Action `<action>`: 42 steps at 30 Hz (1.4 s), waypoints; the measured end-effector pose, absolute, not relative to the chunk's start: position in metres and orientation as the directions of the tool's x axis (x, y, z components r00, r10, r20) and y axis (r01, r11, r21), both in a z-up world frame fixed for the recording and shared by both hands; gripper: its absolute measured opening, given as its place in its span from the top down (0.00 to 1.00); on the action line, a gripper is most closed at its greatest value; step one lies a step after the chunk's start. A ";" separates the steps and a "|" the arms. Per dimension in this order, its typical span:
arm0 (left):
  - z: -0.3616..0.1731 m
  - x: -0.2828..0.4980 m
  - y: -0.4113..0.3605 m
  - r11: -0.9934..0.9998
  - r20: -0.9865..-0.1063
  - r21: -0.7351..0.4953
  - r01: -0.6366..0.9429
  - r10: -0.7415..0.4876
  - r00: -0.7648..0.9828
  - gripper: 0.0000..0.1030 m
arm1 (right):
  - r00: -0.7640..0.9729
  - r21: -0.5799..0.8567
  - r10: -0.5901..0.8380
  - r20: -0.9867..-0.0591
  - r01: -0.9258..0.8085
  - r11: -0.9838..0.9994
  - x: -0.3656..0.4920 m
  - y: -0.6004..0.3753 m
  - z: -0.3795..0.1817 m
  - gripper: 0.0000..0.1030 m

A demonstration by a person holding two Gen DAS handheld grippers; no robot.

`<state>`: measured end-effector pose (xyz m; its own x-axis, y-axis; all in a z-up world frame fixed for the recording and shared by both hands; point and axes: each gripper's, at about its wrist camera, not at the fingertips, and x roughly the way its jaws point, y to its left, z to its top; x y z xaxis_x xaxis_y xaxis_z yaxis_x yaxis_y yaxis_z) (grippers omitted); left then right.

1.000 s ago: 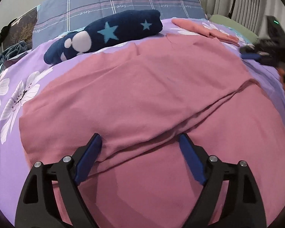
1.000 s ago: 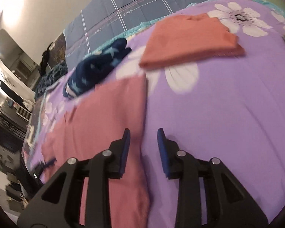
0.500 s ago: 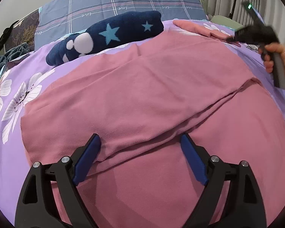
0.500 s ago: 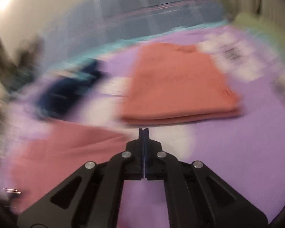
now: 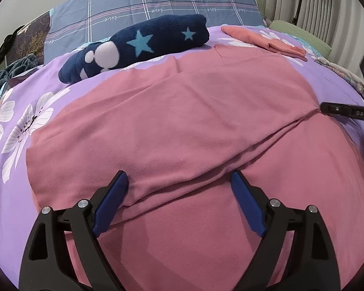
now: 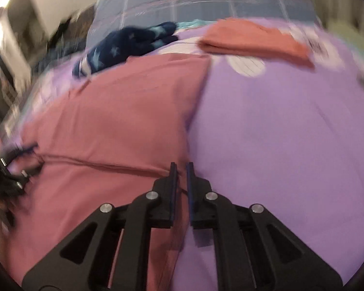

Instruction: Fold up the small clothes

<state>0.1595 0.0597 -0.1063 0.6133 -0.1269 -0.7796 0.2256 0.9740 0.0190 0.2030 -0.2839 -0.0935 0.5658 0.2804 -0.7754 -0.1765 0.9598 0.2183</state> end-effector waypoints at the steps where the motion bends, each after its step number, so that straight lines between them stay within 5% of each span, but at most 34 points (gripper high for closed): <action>1: -0.106 0.159 0.060 0.974 -0.779 0.019 0.225 -0.127 0.614 0.15 | 0.578 0.183 0.235 -0.781 -0.148 0.972 0.197 -0.283 -0.090 0.94; 4: -0.106 0.160 0.060 0.974 -0.780 0.014 0.224 -0.129 0.612 0.15 | 0.596 0.093 0.177 -0.783 -0.170 0.981 0.182 -0.278 -0.087 0.93; 13: -0.071 0.113 0.076 0.978 -0.721 -0.043 0.204 -0.171 0.671 0.15 | 0.571 0.256 0.319 -0.756 -0.192 0.948 0.110 -0.312 -0.073 0.90; 23: -0.102 0.013 0.101 0.996 -0.805 0.024 0.091 -0.035 0.592 0.14 | 0.519 0.260 0.346 -0.782 -0.232 0.937 0.067 -0.309 -0.091 0.87; 42: -0.102 -0.108 0.103 0.964 -0.780 -0.201 0.172 -0.264 0.567 0.13 | 0.494 0.352 0.408 -0.768 -0.207 0.913 -0.021 -0.338 -0.090 0.78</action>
